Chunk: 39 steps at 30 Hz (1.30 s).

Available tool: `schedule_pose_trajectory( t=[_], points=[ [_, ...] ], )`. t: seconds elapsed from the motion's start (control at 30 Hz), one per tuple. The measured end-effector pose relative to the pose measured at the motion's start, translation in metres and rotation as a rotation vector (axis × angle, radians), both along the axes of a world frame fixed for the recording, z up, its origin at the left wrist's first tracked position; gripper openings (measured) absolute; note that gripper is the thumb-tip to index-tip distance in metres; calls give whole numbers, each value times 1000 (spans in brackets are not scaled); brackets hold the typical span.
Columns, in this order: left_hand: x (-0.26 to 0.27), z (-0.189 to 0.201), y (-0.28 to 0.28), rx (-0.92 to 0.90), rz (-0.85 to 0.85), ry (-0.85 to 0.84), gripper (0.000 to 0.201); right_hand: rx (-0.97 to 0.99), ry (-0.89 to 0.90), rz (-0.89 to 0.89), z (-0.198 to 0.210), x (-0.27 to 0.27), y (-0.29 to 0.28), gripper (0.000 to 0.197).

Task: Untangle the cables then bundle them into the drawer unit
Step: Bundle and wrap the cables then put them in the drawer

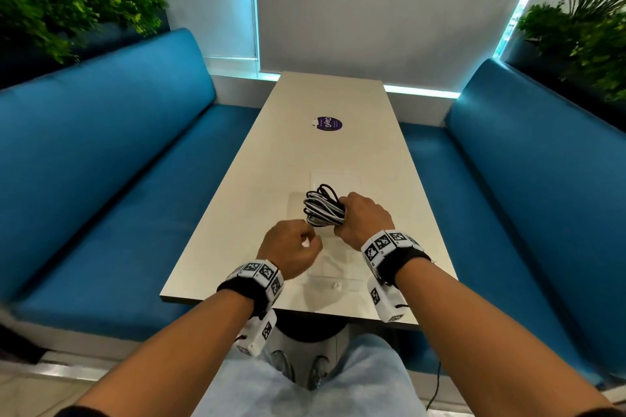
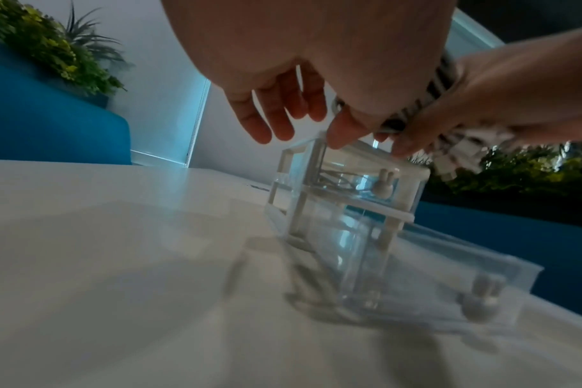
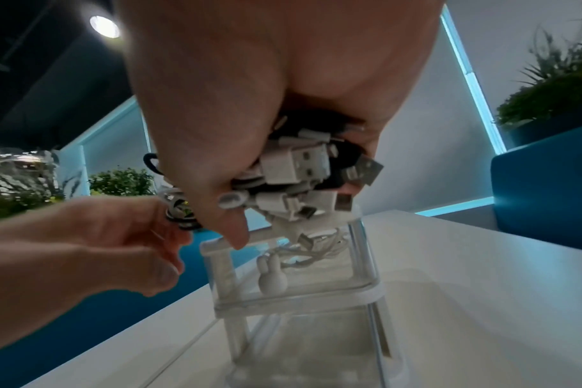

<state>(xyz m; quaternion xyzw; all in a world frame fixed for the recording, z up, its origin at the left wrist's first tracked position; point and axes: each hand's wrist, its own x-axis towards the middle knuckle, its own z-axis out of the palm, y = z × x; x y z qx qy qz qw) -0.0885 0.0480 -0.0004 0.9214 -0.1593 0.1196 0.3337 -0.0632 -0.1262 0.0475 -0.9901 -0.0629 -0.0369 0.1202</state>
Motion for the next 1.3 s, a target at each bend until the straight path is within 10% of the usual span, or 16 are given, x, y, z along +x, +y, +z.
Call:
schedule_pose_trajectory(
  t=[0.13, 0.33, 1.3],
  points=[
    [12, 3, 2, -22, 89, -28, 12, 64, 3, -20, 6, -4, -3, 28],
    [25, -7, 9, 131, -17, 132, 86, 18, 416, 45, 12, -27, -8, 41],
    [33, -14, 7, 154, -272, 348, 117, -85, 850, 60, 2, -27, -11, 53]
  ],
)
